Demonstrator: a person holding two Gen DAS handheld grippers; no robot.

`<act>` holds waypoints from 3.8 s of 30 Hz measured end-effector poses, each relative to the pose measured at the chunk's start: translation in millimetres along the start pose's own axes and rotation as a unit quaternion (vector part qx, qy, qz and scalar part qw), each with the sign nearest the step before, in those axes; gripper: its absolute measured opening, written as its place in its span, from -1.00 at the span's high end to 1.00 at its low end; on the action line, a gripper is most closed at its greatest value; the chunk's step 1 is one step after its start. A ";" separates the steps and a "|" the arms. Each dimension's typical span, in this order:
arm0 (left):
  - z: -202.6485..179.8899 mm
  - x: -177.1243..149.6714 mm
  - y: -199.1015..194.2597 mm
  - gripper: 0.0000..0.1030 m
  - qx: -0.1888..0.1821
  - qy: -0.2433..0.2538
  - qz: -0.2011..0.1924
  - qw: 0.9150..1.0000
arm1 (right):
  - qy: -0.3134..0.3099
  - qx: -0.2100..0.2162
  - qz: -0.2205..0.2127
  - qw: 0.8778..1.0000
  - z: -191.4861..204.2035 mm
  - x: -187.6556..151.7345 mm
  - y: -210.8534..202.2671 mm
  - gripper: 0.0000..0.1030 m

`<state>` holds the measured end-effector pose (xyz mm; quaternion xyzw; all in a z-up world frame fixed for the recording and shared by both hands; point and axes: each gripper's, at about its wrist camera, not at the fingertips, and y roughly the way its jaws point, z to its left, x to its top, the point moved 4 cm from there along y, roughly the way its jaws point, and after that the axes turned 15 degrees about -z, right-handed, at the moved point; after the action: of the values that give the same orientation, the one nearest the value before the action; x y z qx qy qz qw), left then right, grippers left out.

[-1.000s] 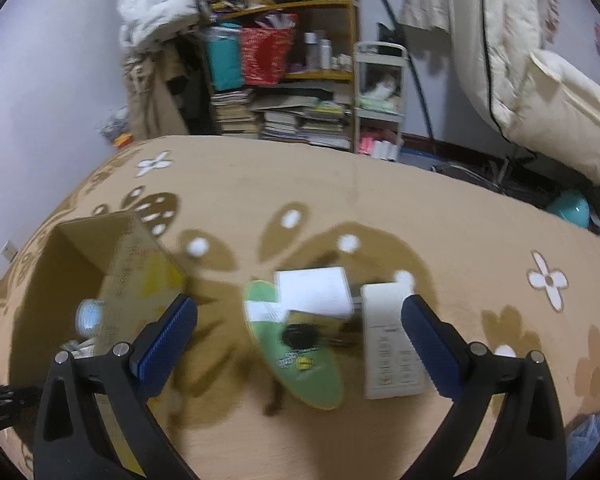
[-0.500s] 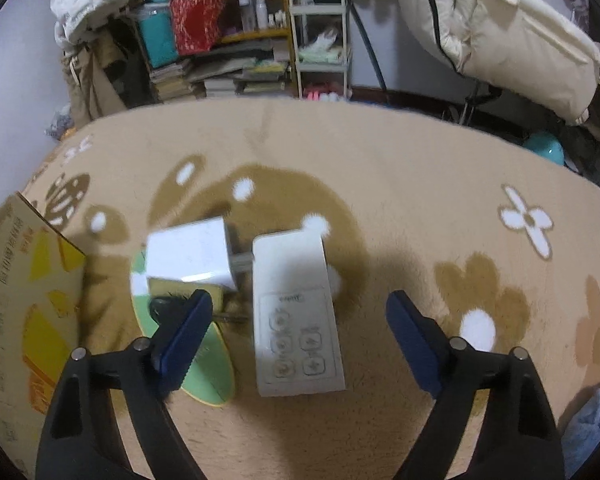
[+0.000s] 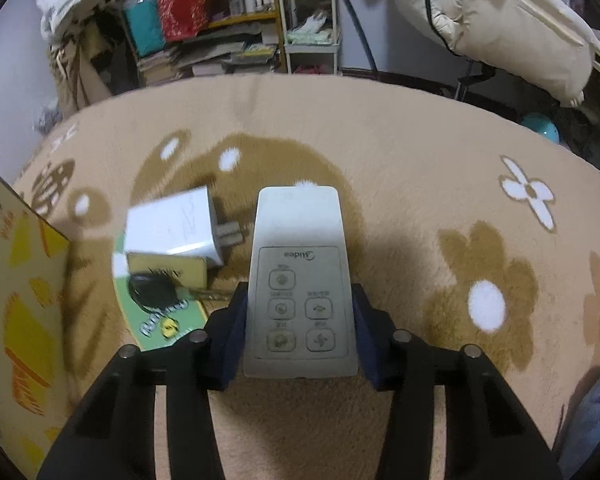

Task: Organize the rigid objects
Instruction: 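Lift the AC remote with the right gripper and carry it over the box, then open the right gripper to drop the AC remote into the box, then move the right tool back over the white power adapter, then grasp the white power adapter with the right gripper and carry it over the box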

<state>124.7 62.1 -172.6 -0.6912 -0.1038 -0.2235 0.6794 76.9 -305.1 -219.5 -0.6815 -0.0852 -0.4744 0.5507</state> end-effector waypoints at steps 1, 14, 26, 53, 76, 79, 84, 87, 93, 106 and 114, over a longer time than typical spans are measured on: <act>0.3 0.3 0.1 0.78 0.000 0.000 0.000 1.000 | 0.001 0.005 -0.008 1.000 1.6 5.1 -4.9 0.01; 0.2 0.3 0.0 0.78 0.000 0.000 0.000 1.000 | -0.066 0.136 -0.107 0.983 103.5 57.9 -93.0 0.01; 0.6 0.6 0.0 0.78 0.000 0.000 0.000 1.000 | -0.150 0.242 -0.094 0.954 205.4 16.7 -123.4 0.01; 1.1 1.3 1.3 0.78 -0.007 -0.007 0.001 1.000 | -0.209 0.265 -0.066 0.939 233.1 -14.8 -112.5 0.00; 2.7 0.9 0.9 0.78 -0.006 -0.007 0.000 1.000 | -0.129 0.166 -0.111 0.971 159.0 54.8 -103.2 -1.00; 2.5 0.7 0.7 0.78 -0.007 -0.008 0.000 1.000 | -0.122 0.143 -0.107 0.976 138.1 64.5 -91.8 -1.00; 2.9 0.9 0.2 0.78 -0.006 -0.008 0.001 1.000 | -0.100 0.108 -0.094 0.985 103.4 75.2 -65.4 -1.00; 3.5 1.2 0.4 0.78 -0.005 -0.008 0.001 1.000 | -0.099 0.090 -0.076 0.988 88.1 74.6 -46.8 -1.00; 3.4 1.8 1.1 0.78 -0.003 -0.006 0.001 1.000 | -0.106 0.070 -0.041 0.991 73.5 64.5 -11.7 -1.00; 4.3 2.1 1.2 0.78 -0.004 -0.008 0.002 1.000 | -0.132 0.089 0.009 0.987 88.1 43.0 35.2 -0.96; 4.5 2.5 3.3 0.78 -0.004 -0.007 0.002 1.000 | -0.115 0.106 0.057 0.986 86.3 26.5 56.1 -0.42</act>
<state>129.2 66.0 -174.3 -0.6958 -0.1066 -0.2179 0.6760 174.6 -265.4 -232.5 -0.6730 -0.1585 -0.3487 0.6328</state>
